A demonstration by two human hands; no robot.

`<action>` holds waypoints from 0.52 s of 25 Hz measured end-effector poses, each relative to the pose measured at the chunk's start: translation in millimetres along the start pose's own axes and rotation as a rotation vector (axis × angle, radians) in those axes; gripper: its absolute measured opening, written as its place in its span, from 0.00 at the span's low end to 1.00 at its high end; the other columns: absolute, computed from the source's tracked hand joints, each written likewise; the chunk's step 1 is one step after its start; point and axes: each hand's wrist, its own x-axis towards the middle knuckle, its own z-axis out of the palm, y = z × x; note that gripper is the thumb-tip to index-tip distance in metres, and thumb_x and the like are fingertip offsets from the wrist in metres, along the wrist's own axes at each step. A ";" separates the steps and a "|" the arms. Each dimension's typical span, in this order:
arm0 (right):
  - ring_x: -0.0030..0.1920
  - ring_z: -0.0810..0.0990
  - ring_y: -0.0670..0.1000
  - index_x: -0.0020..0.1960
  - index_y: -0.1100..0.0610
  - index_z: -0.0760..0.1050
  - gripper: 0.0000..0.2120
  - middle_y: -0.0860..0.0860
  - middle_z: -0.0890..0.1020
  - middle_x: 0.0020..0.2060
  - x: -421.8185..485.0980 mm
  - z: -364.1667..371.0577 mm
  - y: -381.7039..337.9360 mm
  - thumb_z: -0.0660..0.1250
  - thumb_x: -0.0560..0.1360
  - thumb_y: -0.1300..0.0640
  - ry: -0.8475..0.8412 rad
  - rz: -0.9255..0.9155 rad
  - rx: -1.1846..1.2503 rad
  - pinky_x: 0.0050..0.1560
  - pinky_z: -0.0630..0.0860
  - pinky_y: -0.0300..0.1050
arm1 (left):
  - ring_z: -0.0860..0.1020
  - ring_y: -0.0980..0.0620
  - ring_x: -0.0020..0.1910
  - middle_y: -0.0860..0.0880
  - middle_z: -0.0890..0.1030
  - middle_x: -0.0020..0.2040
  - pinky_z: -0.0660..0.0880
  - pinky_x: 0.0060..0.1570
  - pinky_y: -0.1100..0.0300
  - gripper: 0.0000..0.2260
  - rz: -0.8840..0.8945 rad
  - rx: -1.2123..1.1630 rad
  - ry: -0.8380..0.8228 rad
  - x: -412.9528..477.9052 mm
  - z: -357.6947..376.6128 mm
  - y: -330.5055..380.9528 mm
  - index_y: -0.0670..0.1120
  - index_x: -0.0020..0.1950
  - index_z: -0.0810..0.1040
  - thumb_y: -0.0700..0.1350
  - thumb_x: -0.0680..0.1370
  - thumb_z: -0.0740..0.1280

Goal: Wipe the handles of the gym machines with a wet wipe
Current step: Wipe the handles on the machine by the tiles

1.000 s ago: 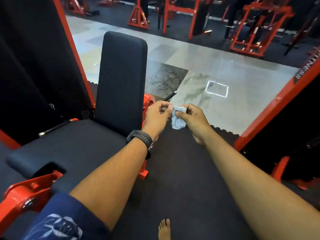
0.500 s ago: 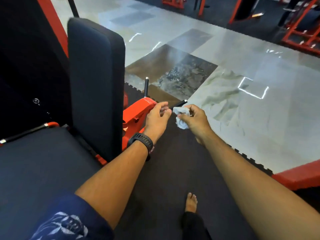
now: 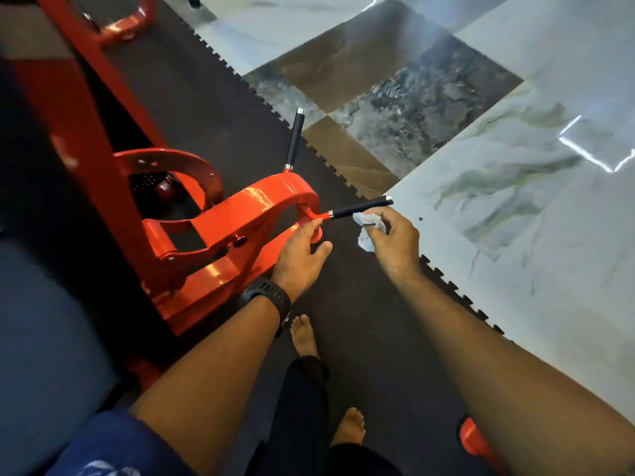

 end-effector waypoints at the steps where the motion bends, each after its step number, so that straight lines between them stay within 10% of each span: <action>1: 0.48 0.82 0.44 0.51 0.48 0.81 0.04 0.41 0.82 0.45 23.0 8.2 15.2 0.71 0.78 0.55 -0.017 0.005 -0.026 0.43 0.73 0.23 | 0.72 0.52 0.70 0.49 0.74 0.71 0.64 0.67 0.65 0.23 -0.002 0.025 -0.014 23.4 7.4 -7.5 0.48 0.76 0.68 0.43 0.81 0.67; 4: 0.54 0.80 0.46 0.59 0.54 0.83 0.10 0.48 0.82 0.53 90.3 40.8 62.2 0.70 0.78 0.57 -0.042 -0.042 -0.167 0.55 0.79 0.36 | 0.67 0.52 0.74 0.49 0.70 0.75 0.56 0.66 0.72 0.24 -0.013 0.173 -0.070 100.8 28.4 -40.0 0.46 0.77 0.67 0.43 0.81 0.67; 7: 0.60 0.75 0.50 0.64 0.58 0.80 0.14 0.52 0.78 0.59 143.0 73.0 107.0 0.67 0.79 0.60 -0.111 -0.267 -0.432 0.61 0.77 0.46 | 0.62 0.48 0.78 0.46 0.66 0.78 0.56 0.77 0.56 0.27 -0.006 0.355 -0.161 174.2 54.2 -86.6 0.46 0.79 0.64 0.45 0.81 0.67; 13: 0.65 0.72 0.58 0.64 0.61 0.77 0.18 0.57 0.76 0.62 226.5 125.0 182.5 0.70 0.76 0.57 -0.397 -0.643 -0.932 0.51 0.81 0.49 | 0.46 0.49 0.81 0.47 0.50 0.83 0.49 0.79 0.47 0.33 -0.026 0.653 -0.342 265.6 102.6 -160.0 0.46 0.82 0.49 0.51 0.82 0.63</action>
